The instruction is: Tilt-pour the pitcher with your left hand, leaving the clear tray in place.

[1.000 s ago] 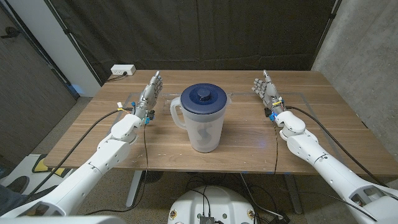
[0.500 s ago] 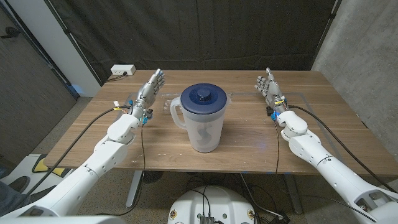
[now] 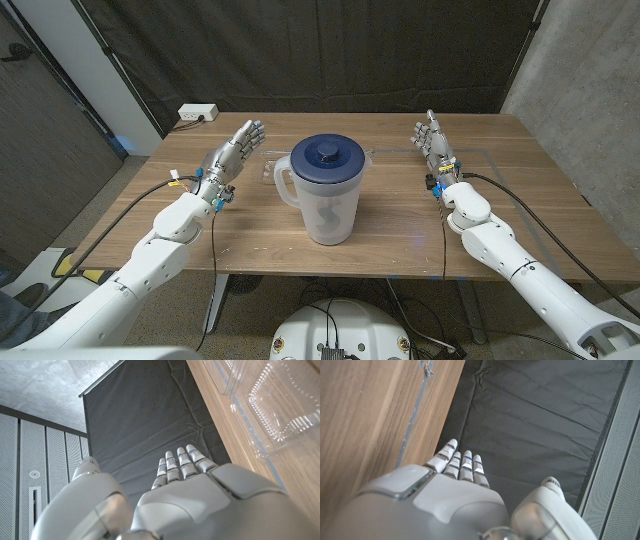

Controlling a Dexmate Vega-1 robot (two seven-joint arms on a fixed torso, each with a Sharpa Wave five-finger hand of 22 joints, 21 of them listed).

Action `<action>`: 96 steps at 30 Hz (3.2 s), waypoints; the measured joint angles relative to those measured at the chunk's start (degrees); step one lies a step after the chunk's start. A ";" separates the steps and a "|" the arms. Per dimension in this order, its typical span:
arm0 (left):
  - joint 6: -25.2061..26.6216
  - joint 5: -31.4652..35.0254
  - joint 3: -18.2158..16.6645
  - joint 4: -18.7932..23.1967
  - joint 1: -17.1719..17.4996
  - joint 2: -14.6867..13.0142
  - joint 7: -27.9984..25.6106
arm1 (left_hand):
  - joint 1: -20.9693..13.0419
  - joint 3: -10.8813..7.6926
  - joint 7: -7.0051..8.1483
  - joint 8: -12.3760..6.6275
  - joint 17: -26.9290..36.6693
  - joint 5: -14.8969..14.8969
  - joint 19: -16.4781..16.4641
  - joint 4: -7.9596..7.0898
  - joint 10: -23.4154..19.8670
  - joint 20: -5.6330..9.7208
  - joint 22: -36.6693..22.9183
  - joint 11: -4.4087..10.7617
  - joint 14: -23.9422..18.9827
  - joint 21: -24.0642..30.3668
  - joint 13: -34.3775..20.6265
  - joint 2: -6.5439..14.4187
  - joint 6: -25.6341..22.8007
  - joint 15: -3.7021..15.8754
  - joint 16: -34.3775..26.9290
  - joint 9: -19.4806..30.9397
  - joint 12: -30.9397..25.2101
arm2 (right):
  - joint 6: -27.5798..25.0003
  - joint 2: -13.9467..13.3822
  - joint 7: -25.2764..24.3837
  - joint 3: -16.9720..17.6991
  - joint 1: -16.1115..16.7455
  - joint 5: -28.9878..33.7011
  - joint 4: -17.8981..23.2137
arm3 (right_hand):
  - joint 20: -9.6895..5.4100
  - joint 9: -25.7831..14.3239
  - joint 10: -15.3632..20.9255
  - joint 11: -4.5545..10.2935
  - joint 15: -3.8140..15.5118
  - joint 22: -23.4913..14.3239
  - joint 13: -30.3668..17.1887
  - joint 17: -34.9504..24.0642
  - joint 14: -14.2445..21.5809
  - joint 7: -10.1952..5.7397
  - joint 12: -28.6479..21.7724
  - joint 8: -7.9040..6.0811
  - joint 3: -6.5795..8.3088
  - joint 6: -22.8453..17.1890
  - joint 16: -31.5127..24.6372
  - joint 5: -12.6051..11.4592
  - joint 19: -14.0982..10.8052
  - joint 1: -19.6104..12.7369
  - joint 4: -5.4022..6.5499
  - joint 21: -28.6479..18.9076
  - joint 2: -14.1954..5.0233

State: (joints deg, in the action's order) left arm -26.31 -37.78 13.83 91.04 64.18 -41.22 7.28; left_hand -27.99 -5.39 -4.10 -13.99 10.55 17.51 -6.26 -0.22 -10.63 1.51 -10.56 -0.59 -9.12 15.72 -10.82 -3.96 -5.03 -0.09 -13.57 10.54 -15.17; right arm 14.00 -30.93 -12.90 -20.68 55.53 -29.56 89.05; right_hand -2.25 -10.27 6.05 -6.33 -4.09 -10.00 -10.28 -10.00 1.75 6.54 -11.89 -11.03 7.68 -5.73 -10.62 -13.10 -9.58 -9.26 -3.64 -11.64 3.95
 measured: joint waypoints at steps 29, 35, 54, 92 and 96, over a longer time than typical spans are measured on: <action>-6.27 6.01 -4.10 4.57 9.74 -5.93 0.79 | -9.59 -0.35 1.93 -1.26 0.53 -0.88 -7.00 4.62 -10.42 -1.93 -0.78 2.64 -9.57 2.04 -0.80 0.24 -10.92 1.21 -0.62 0.27 -0.52 | -4.68 -1.26 -3.88 -0.79 3.12 2.60 7.69 | 0.00 -0.28 0.00 0.00 -0.19 0.01 0.01 -0.28 0.22 -0.63 0.00 0.00 -0.25 0.02 0.00 0.01 0.00 -0.52 -0.24 0.00 -0.07; -7.17 7.78 -5.17 5.41 11.38 -8.38 1.74 | -10.78 -0.16 2.96 -0.24 0.53 -0.88 -6.11 5.38 -8.73 -1.99 -0.78 2.63 -7.98 1.62 -0.79 -0.37 -9.46 1.20 0.32 0.27 0.36 | -5.21 -1.50 -4.44 -0.79 3.60 3.21 8.68 | 0.00 -0.28 0.00 0.00 -0.19 0.01 0.01 -0.27 0.22 -0.62 0.00 0.00 -0.25 0.02 0.00 0.00 0.00 -0.83 -0.24 0.00 -0.38; -10.31 14.82 -9.77 9.94 18.36 -11.25 1.30 | -11.29 0.56 2.85 0.38 0.79 -0.88 -5.30 5.76 -8.52 -1.60 -0.77 2.98 -7.77 1.00 -1.05 -0.94 -9.61 1.62 0.92 0.54 1.17 | -6.24 -2.00 -4.86 -1.11 4.27 4.30 10.80 | 0.00 -0.27 0.31 -0.30 -0.18 0.01 0.01 -0.26 0.22 -0.62 0.00 0.00 -0.41 0.02 0.00 0.01 0.00 -0.83 -0.40 0.21 -0.38; -3.52 29.68 -7.93 14.28 16.18 -7.62 -7.37 | -25.92 -4.80 6.61 -4.51 2.29 -2.72 -15.80 8.40 -25.06 0.88 -1.04 8.16 -24.72 5.28 -3.78 7.20 -27.69 3.14 -4.26 0.93 -3.42 | -5.64 -3.15 -5.20 0.58 7.68 3.25 12.52 | 0.00 -0.26 1.16 -0.52 -0.42 0.01 0.03 -0.25 0.62 -1.15 0.00 0.00 -0.56 -0.07 0.00 0.01 0.00 -1.05 -0.56 0.21 -0.60; -3.26 29.55 -7.62 14.08 15.95 -7.24 -7.99 | -27.93 -5.87 7.53 -6.65 2.86 -4.23 -18.25 8.51 -28.95 1.05 -1.04 9.12 -29.02 6.55 -5.04 8.27 -33.17 3.56 -5.78 1.07 -4.61 | -5.64 -3.05 -5.35 0.60 7.77 3.18 12.53 | 0.00 -0.26 1.15 -0.51 -0.42 0.01 0.03 -0.25 0.62 -1.25 0.00 0.00 -0.56 0.02 0.00 0.01 0.00 -1.05 -0.56 0.21 -0.60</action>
State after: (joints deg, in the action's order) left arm -29.57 -8.23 6.20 105.12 80.13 -48.46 -0.71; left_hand -55.92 -11.25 3.43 -20.64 13.42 13.27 -24.51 8.29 -39.58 2.56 -11.60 8.53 -38.14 22.28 -15.86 4.31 -38.19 3.47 -19.35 11.61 -19.79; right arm 8.36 -33.98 -18.25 -20.08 63.29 -26.38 101.58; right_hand -2.25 -10.53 7.21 -6.84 -4.50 -9.99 -10.26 -10.26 2.37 5.30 -11.89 -11.03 7.12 -5.71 -10.61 -13.09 -9.58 -10.31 -4.20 -11.44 3.35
